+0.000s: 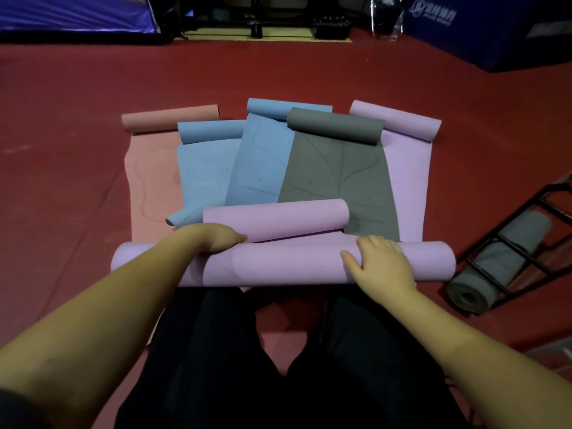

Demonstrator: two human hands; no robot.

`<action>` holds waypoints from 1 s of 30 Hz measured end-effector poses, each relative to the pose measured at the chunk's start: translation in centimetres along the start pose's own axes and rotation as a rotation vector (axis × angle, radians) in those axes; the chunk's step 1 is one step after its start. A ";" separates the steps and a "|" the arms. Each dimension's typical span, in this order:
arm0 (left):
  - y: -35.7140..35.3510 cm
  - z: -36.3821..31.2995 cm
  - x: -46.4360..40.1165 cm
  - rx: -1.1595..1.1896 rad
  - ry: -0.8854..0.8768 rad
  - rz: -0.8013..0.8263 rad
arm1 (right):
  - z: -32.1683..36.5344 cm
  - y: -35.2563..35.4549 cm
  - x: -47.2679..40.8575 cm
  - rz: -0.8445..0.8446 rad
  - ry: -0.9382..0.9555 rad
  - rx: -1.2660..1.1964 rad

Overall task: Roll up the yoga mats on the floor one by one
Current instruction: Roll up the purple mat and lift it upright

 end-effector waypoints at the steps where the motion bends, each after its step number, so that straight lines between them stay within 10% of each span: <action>1: 0.1 -0.3 0.1 -0.018 0.000 -0.004 | 0.0 -0.1 0.0 0.001 -0.007 0.007; 8: 0.8 -1.1 2.6 -0.233 -0.062 -0.633 | -0.1 -0.1 -2.5 0.087 -0.072 0.060; 15: -3.8 0.2 3.7 -0.262 -0.212 -0.801 | -0.4 -0.4 -4.8 0.227 -0.158 0.011; 30: -0.3 0.3 3.5 -0.212 -0.039 -0.352 | -0.2 1.7 -7.0 0.769 -0.154 -0.085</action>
Point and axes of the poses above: each hand's wrist, its own x-axis away from the middle knuckle, its own y-axis out of the back of the hand, z = x × y, the point moved 4 cm from there along -x, towards the middle knuckle, and after that the axes turned 5 degrees about z, right-handed, at the moved point
